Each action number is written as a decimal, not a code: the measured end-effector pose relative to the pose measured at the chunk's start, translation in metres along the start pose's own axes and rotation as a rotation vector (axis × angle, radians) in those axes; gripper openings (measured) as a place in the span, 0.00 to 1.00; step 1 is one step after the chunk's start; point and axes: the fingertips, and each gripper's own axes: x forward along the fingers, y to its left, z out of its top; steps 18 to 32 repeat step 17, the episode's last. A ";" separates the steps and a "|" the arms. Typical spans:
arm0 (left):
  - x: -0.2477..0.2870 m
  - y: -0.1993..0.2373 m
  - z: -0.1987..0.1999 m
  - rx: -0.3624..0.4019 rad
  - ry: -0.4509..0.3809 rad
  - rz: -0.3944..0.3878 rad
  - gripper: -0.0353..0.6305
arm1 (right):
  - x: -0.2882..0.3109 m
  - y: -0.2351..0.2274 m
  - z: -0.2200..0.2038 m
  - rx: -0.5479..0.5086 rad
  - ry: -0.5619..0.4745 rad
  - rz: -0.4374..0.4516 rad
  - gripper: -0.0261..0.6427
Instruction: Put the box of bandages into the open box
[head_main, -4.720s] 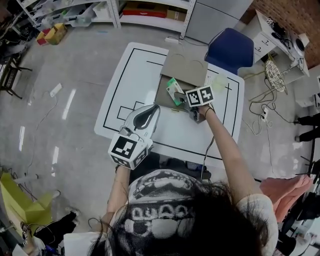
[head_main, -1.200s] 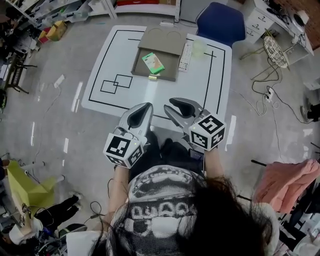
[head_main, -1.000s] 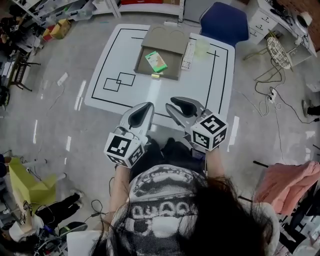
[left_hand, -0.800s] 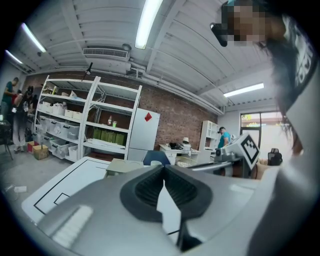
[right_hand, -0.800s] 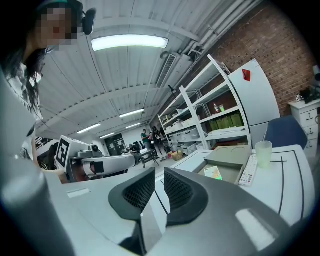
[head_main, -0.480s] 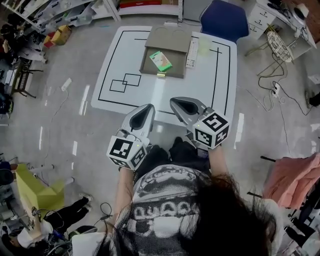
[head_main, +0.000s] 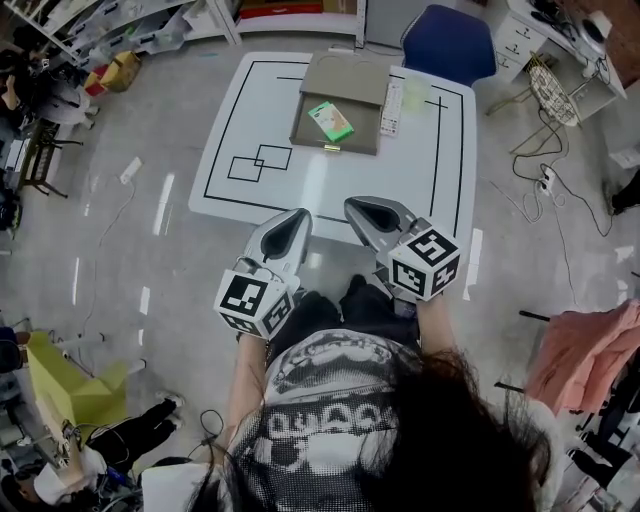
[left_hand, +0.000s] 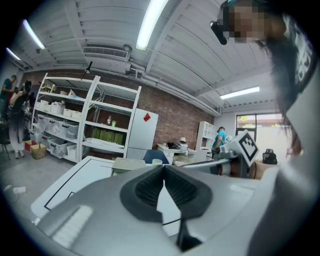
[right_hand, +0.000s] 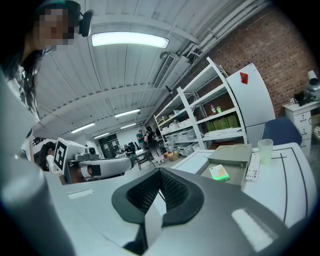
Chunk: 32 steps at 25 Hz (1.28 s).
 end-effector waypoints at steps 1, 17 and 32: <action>-0.002 0.002 0.000 -0.001 0.000 -0.001 0.05 | 0.002 0.003 0.000 0.000 0.001 -0.001 0.04; -0.017 0.018 -0.005 -0.019 -0.004 -0.018 0.05 | 0.016 0.020 -0.011 0.015 0.025 -0.015 0.04; -0.017 0.018 -0.005 -0.019 -0.004 -0.018 0.05 | 0.016 0.020 -0.011 0.015 0.025 -0.015 0.04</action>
